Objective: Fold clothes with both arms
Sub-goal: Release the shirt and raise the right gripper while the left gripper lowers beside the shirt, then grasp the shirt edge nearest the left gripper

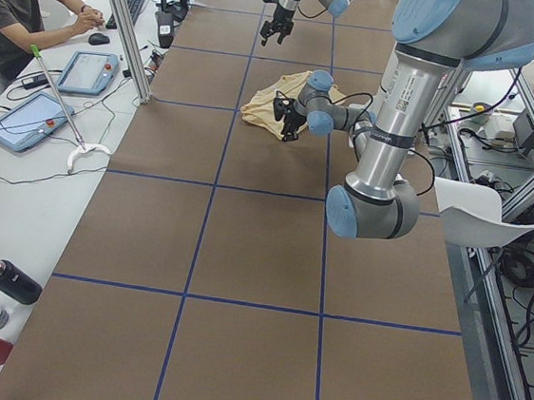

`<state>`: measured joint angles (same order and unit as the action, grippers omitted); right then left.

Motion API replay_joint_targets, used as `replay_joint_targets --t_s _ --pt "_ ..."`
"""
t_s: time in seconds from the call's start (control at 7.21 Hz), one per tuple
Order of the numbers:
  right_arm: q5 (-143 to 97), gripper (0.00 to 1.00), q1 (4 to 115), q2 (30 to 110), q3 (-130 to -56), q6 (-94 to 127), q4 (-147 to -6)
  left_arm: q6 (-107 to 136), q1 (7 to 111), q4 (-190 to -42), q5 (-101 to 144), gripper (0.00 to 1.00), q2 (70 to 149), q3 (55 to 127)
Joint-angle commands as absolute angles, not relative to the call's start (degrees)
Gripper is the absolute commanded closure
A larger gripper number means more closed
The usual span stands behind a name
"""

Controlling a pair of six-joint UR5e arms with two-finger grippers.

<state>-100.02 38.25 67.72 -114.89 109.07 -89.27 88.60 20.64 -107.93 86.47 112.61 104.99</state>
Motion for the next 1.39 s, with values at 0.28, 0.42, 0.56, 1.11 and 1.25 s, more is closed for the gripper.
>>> replay_joint_targets --t_s 0.28,0.42,0.56,1.11,1.25 --pt "-100.02 0.00 38.15 67.59 -113.29 109.07 -88.94 87.45 20.13 -108.54 86.04 0.58 113.64 102.93" --pt "-100.02 0.00 38.14 67.67 -113.20 109.07 -88.95 87.45 20.13 -108.54 86.04 0.58 114.08 102.66" --pt "-100.02 0.00 38.14 67.68 -113.20 108.99 -88.95 87.45 20.04 -108.72 86.04 0.58 114.17 102.22" --pt "-100.02 0.00 38.14 67.59 -112.94 108.98 -88.95 87.36 20.04 -109.07 86.04 0.59 114.96 101.16" --pt "-100.02 0.00 38.14 67.59 -112.94 108.98 -88.95 87.36 19.69 -109.07 86.04 0.59 114.70 101.08"
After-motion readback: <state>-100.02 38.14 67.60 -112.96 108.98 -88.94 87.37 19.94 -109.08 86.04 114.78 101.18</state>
